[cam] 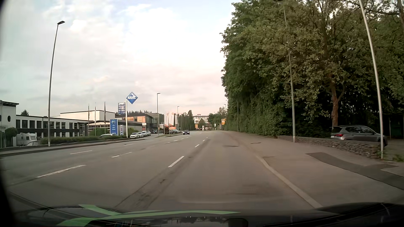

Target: Follow the waypoints while adhering to traffic rules and regulations

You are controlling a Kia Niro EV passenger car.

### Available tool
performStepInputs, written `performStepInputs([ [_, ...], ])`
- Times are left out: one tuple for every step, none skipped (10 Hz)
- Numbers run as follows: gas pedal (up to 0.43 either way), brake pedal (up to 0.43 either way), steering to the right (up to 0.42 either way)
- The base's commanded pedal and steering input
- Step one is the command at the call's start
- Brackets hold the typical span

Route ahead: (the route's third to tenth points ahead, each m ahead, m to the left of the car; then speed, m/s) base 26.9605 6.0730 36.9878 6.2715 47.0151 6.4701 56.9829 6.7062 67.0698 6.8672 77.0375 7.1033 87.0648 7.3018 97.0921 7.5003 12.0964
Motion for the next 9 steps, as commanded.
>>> performStepInputs([
  [0.079, 0.000, -0.001],
  [0.079, 0.000, -0.002],
  [0.079, 0.000, -0.003],
  [0.079, 0.000, -0.005],
  [0.079, 0.000, -0.006],
  [0.079, 0.000, -0.005],
  [0.079, 0.000, -0.006],
  [0.079, 0.000, -0.006],
  [0.079, 0.000, -0.005],
])
